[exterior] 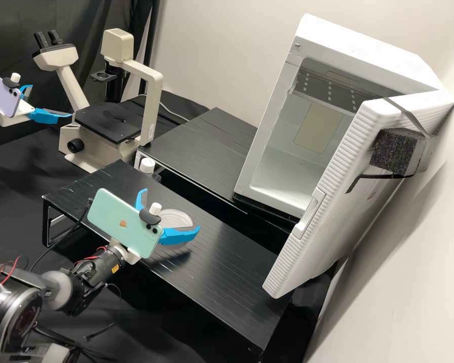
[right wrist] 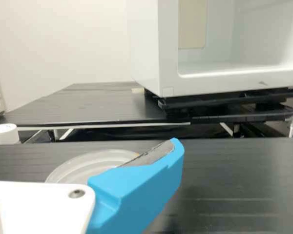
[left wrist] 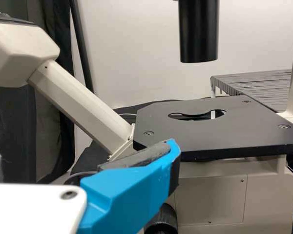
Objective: Return the petri dish to the incubator.
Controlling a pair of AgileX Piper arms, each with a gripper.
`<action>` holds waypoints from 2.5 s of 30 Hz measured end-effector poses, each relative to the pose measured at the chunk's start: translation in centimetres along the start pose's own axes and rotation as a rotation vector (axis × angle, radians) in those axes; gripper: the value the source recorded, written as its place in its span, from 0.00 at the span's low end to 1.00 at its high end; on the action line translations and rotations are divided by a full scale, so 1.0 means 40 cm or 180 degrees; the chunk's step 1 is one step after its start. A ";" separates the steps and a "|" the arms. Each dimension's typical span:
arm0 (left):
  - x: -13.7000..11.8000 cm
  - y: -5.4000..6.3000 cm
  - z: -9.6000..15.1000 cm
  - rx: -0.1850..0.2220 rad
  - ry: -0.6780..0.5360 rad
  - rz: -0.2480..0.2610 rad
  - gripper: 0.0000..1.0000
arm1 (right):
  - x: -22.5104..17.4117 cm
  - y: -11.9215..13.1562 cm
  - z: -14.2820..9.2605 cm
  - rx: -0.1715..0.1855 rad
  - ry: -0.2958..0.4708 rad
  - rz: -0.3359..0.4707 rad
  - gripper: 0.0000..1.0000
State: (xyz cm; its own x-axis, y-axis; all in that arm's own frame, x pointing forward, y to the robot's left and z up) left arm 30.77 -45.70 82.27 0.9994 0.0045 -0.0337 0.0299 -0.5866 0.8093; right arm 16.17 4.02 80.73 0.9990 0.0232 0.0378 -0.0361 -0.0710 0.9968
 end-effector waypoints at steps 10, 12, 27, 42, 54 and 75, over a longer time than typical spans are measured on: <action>0.000 0.000 0.000 0.0000 0.0000 0.0000 1.00 | -0.016 -0.055 -0.005 -0.0046 -0.0330 -0.0218 1.00; 0.000 0.000 0.000 0.0000 0.0000 0.0000 1.00 | -0.017 -0.069 -0.005 -0.0083 -0.0387 -0.0193 1.00; 0.000 0.000 0.000 0.0000 0.0000 0.0000 1.00 | -0.008 -0.103 0.009 -0.0295 -0.0520 0.0059 0.00; 0.000 0.000 0.000 0.0000 0.0000 0.0000 1.00 | 0.006 -0.100 0.020 -0.0252 -0.0502 0.0117 0.00; 0.000 0.000 0.000 0.0000 0.0000 0.0000 1.00 | 0.011 -0.100 0.027 -0.0237 -0.0525 0.0127 0.00; 0.000 0.000 0.000 0.0000 0.0000 0.0000 1.00 | 0.024 -0.111 0.037 -0.0232 -0.0475 0.0053 0.00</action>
State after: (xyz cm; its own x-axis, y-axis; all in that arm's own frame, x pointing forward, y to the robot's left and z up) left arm 30.77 -45.70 82.27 0.9994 0.0045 -0.0337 0.0299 -0.5866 0.8093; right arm 17.32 2.86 76.24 0.9908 -0.1261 0.0490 -0.0491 0.0024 0.9988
